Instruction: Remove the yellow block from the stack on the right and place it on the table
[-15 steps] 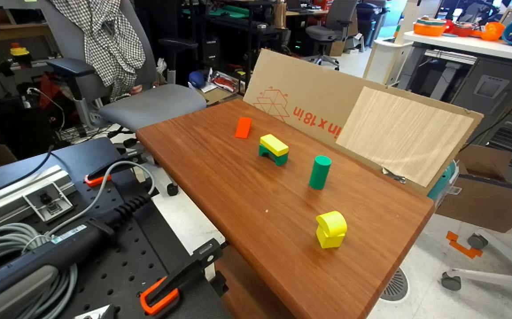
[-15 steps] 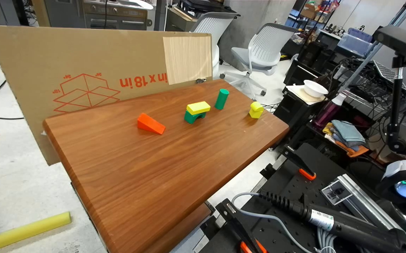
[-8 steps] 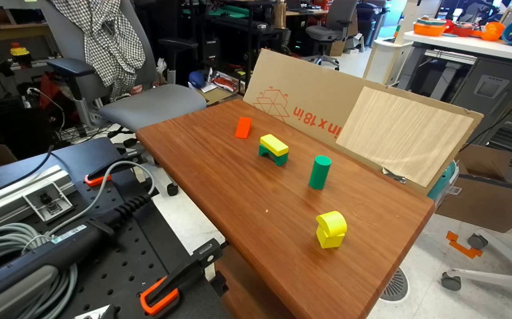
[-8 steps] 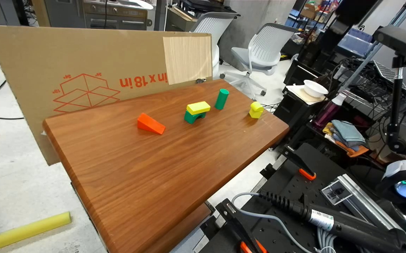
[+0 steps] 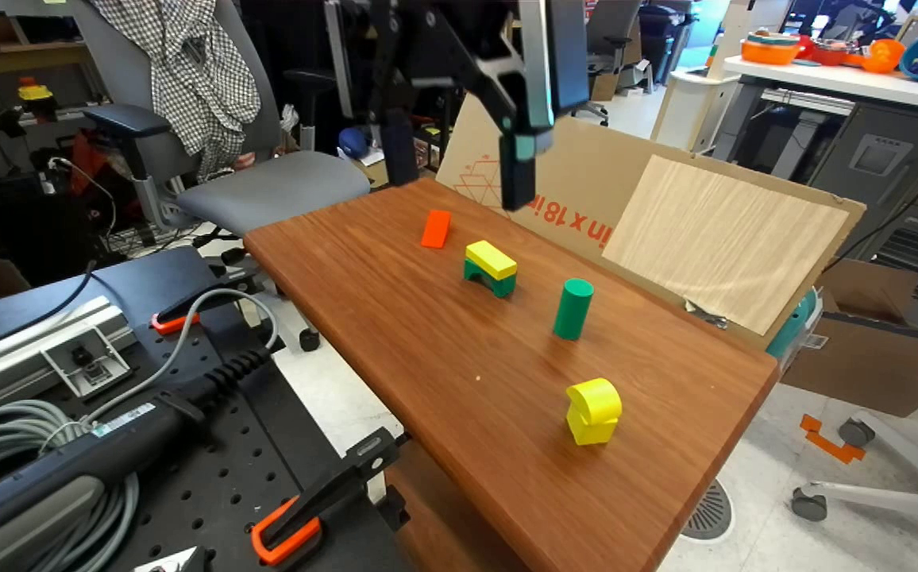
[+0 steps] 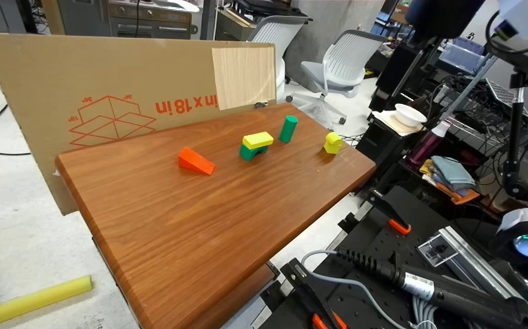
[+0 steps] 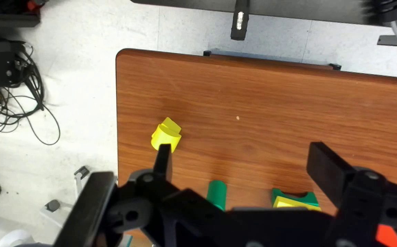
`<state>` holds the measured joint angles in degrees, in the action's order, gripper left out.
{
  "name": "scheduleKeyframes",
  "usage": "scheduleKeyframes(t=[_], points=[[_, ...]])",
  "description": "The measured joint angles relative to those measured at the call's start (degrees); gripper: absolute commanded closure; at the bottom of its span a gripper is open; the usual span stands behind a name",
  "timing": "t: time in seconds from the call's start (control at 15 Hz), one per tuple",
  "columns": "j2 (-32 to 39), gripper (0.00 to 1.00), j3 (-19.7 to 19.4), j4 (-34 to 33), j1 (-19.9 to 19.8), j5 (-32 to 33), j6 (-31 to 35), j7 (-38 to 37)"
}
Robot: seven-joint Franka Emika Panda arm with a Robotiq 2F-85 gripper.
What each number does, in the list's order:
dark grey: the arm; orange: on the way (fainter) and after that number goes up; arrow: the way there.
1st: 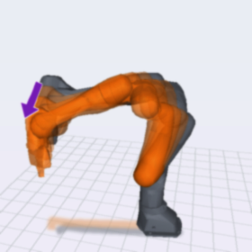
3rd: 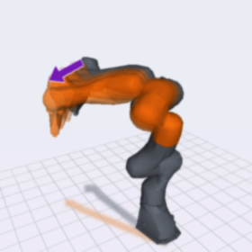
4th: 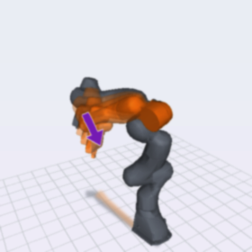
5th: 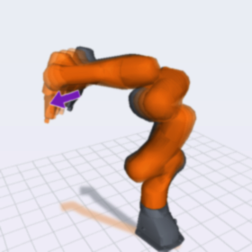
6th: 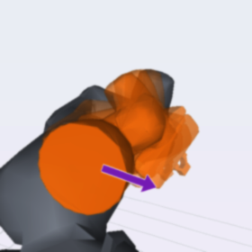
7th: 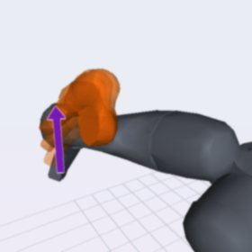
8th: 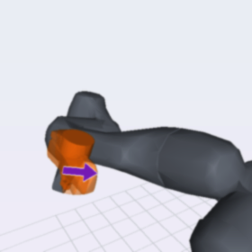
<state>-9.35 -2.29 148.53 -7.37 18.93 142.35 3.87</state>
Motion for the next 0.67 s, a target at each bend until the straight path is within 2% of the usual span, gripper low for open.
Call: scheduleKeyframes(t=[0.4, 0.67], points=[[17.6, 0.0, -1.07, -10.72, 0.2, 0.07, 1.67, 9.25], [26.92, 0.0, -1.11, -17.85, 0.23, 0.14, 1.71, 16.4]])
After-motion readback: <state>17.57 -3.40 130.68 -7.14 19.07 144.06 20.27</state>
